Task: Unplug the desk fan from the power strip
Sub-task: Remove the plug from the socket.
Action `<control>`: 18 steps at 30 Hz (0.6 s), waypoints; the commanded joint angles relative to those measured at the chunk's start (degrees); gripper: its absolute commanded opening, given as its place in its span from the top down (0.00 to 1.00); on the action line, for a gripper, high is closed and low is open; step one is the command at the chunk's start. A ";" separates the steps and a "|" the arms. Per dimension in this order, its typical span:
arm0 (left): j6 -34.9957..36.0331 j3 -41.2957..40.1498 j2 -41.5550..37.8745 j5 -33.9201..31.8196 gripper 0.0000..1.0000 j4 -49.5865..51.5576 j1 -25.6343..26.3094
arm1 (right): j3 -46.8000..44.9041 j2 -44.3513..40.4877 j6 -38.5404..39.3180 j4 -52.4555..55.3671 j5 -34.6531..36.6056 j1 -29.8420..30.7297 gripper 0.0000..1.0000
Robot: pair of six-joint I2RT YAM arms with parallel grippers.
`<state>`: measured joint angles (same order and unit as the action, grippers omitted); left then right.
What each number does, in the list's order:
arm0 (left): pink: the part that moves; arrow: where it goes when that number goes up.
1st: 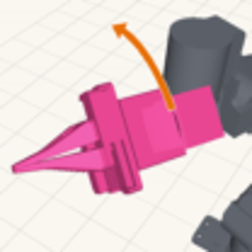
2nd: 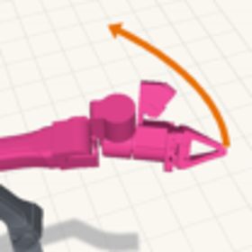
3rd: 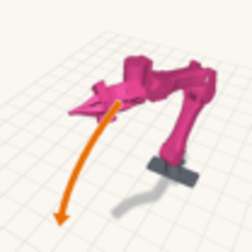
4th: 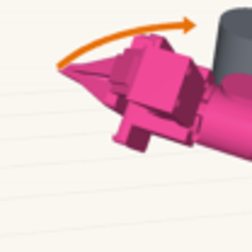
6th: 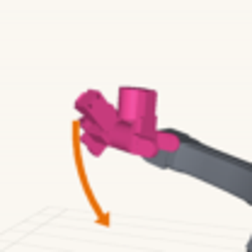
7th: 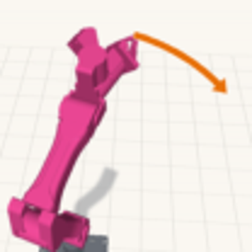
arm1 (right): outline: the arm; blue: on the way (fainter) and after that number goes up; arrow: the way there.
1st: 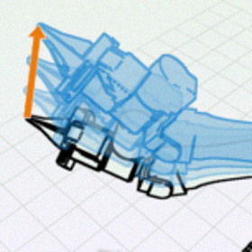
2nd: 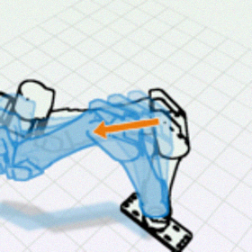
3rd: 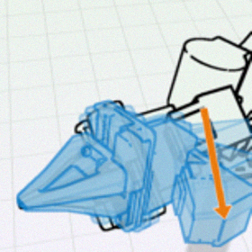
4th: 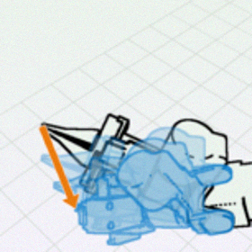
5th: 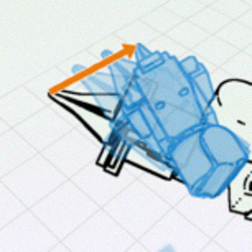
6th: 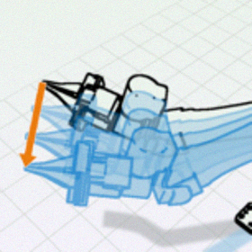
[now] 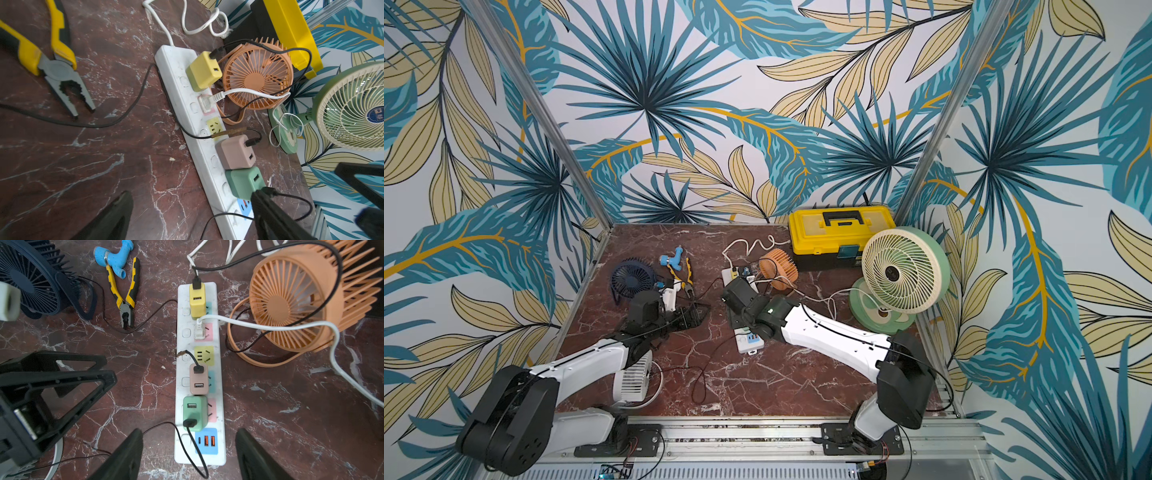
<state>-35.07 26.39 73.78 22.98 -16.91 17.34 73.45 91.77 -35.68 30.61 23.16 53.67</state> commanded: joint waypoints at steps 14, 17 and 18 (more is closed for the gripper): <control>-4.91 1.05 8.70 4.52 0.10 -10.91 1.95 | 2.34 9.36 -4.14 5.29 1.39 1.17 0.34; -5.46 1.36 10.17 4.64 0.10 -11.90 2.70 | 1.96 10.67 -4.69 4.72 1.19 1.34 0.37; -5.57 1.44 10.48 4.62 0.10 -12.04 3.07 | 1.70 10.93 -4.66 4.29 1.14 1.43 0.38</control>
<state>-39.77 26.44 83.59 26.70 -25.50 19.70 75.29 101.06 -39.03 34.61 24.43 54.68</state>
